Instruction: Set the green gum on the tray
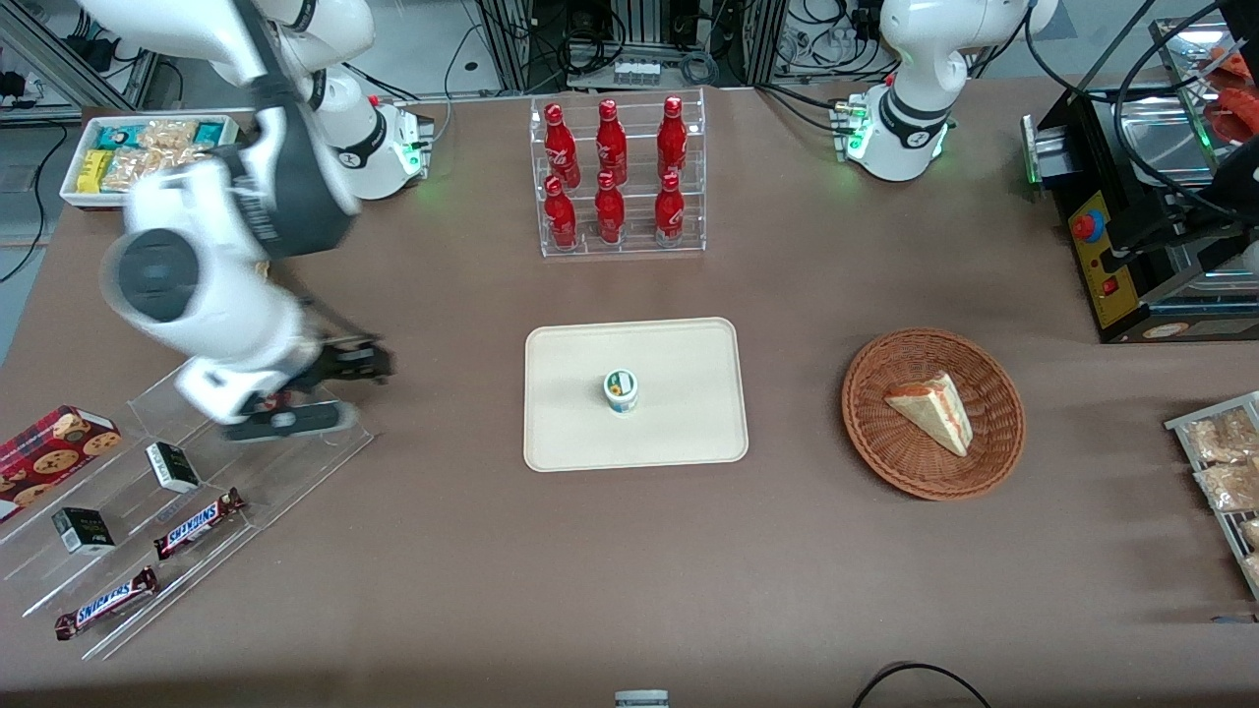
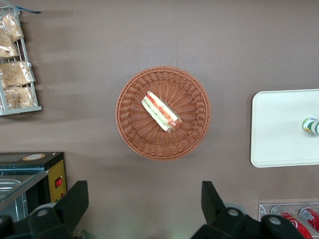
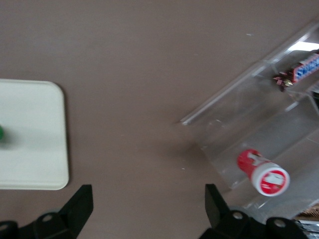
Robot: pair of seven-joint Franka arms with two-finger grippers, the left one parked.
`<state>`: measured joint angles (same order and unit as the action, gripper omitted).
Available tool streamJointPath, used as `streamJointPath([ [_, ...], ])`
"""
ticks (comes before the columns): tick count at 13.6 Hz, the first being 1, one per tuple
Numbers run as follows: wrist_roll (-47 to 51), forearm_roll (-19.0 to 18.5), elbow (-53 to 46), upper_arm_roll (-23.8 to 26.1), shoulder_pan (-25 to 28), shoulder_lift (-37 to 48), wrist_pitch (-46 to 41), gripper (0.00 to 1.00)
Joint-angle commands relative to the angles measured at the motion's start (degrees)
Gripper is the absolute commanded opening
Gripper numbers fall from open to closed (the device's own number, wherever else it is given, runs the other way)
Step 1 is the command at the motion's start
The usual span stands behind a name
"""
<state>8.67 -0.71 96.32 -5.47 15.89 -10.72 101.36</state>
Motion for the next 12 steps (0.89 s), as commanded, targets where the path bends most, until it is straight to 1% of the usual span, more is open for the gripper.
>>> streamJointPath([
  [1, -0.9, 1.2, 4.3, 0.8, -4.9, 4.7, -0.6, 1.0],
  [3, -2.0, 1.2, 5.7, 1.0, -8.0, 7.5, -0.9, 1.0],
  [7, -5.6, 1.2, 6.1, 1.0, -13.1, 12.1, -4.8, 1.0],
  [10, -5.6, 1.1, 3.6, 0.8, -13.7, 14.2, -11.6, 1.0],
  [12, -5.2, 1.2, 1.7, 0.8, -15.4, 14.6, -14.0, 1.0],
])
